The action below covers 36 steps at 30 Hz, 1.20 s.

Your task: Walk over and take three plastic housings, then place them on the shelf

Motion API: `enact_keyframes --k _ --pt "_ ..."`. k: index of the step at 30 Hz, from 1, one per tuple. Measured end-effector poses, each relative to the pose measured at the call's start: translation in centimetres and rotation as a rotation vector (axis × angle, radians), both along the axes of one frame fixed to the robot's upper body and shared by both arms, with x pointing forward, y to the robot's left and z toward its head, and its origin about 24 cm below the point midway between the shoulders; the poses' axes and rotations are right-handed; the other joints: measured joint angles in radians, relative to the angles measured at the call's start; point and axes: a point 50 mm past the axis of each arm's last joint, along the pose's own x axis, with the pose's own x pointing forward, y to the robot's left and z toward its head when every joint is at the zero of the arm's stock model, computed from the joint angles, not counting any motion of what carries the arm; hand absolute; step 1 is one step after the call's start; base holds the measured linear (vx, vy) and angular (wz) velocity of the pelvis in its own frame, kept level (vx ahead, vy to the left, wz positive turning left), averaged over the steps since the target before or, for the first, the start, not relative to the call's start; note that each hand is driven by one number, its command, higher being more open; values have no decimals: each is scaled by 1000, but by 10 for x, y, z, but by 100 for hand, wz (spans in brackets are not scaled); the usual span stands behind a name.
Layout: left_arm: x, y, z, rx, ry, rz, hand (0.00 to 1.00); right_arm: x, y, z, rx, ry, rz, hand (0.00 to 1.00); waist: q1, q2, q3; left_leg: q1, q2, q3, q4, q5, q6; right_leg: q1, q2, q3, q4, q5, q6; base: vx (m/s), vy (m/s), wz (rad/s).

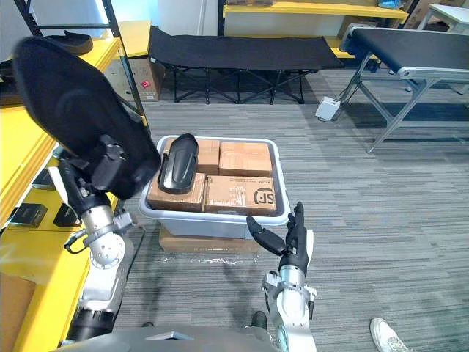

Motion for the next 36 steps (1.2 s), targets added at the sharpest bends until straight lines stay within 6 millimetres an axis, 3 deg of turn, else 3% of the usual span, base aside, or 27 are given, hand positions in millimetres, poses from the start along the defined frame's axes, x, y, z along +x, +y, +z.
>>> enact_keyframes --k 5,12,15,19,26,30,36 --pt "-12 -4 -8 -79 20 -184 0 -1 -2 -3 59 0 22 100 8 13 -7 -12 0 -5 30 -21 6 6 -4 -4 0 -3 3 -1 1 2" --pt "-27 17 0 -154 -45 -132 0 0 -6 -3 67 -6 60 100 39 20 -11 -17 -2 -33 32 -22 8 25 -7 -40 0 -14 6 0 2 12" --pt "-31 25 16 -136 -115 -106 0 12 8 1 85 -37 145 100 59 20 -11 -46 -10 -97 37 -17 9 51 -11 -101 0 -22 8 9 5 53" --pt "-43 37 29 -86 -169 -82 0 38 32 18 81 -123 329 100 114 19 -10 -69 -20 -168 43 -8 7 87 -13 -172 0 -30 11 18 -1 50" --pt "-70 66 28 -1 -139 -15 0 71 60 47 23 -253 500 100 213 11 -4 -83 -46 -263 42 -6 8 138 -27 -272 29 -70 25 19 -5 45" --pt "-76 77 31 -8 -175 -1 0 78 63 54 12 -282 517 100 226 -4 19 -83 -48 -286 43 -8 7 147 -30 -292 53 -90 24 13 -15 19" --pt "-77 74 31 -5 -185 -22 0 78 66 51 -47 -247 550 100 236 -10 42 -83 -48 -296 46 -11 5 150 -32 -303 63 -100 20 -1 -3 2"
